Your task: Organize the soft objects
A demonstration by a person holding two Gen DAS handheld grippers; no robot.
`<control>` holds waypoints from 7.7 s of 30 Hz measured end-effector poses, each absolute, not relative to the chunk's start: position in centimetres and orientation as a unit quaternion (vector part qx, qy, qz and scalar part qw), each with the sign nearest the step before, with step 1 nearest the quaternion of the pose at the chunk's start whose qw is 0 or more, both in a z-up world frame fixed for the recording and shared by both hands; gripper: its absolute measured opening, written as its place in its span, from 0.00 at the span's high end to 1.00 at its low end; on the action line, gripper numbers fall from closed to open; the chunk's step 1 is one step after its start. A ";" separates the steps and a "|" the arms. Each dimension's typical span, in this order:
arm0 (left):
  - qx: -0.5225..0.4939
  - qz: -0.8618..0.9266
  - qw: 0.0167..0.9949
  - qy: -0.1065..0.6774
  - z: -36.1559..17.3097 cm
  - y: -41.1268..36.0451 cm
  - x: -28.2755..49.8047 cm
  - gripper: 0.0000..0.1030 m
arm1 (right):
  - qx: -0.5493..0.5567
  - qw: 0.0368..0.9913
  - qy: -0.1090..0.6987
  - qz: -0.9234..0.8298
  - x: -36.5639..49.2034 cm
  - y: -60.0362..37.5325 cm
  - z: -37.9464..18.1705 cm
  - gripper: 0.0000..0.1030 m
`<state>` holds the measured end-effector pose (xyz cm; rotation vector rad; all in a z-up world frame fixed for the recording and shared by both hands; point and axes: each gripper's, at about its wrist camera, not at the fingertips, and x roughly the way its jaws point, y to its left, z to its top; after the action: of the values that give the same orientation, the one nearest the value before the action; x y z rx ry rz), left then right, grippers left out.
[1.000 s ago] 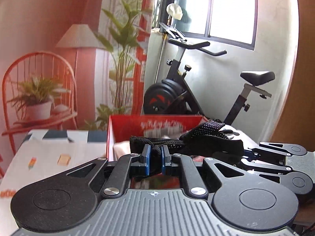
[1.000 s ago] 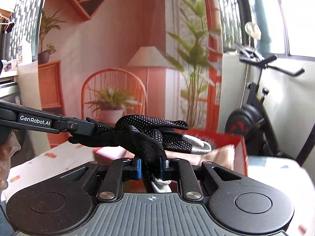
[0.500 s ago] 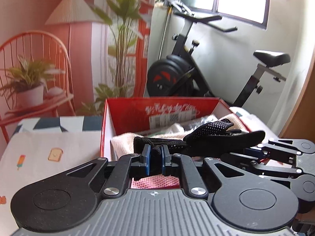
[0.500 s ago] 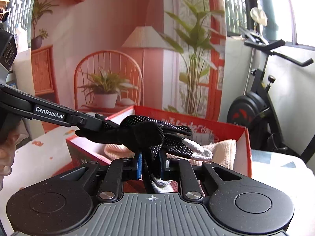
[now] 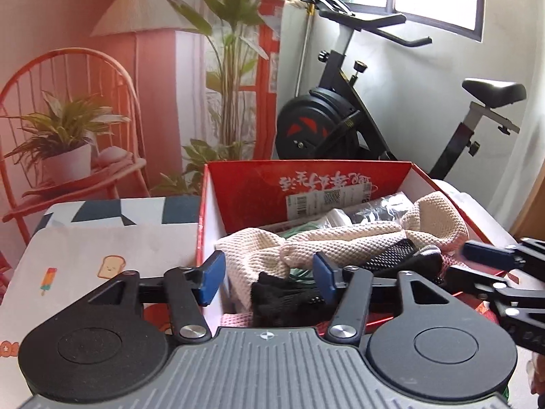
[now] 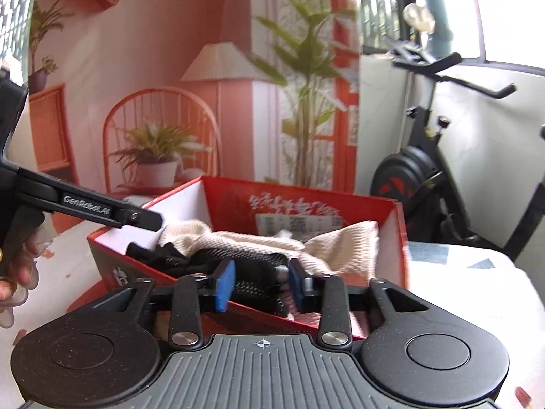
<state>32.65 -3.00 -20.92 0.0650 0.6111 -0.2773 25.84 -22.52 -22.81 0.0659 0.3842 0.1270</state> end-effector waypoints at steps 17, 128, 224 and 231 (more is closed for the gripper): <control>0.028 -0.125 0.951 0.281 -22.6 -1.1 24.7 0.24 | 0.085 0.965 0.246 -0.018 16.0 -26.1 -28.4 0.45; -0.123 -0.260 0.923 0.255 -17.4 -0.9 17.3 0.54 | -0.063 0.971 0.147 0.175 13.5 -10.8 -16.4 0.57; 0.036 -0.028 0.992 0.117 -1.9 0.1 2.7 0.00 | 0.039 0.994 0.085 -0.059 -1.1 -16.1 -0.2 0.00; 0.042 -0.023 0.991 0.126 -2.4 -0.2 2.5 0.00 | 0.049 0.992 0.093 -0.064 -1.3 -16.6 -0.3 0.00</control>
<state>2.50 -0.23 -2.37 0.0845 0.2518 -0.0458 -1.32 -16.59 -0.29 0.0978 0.1870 -0.1287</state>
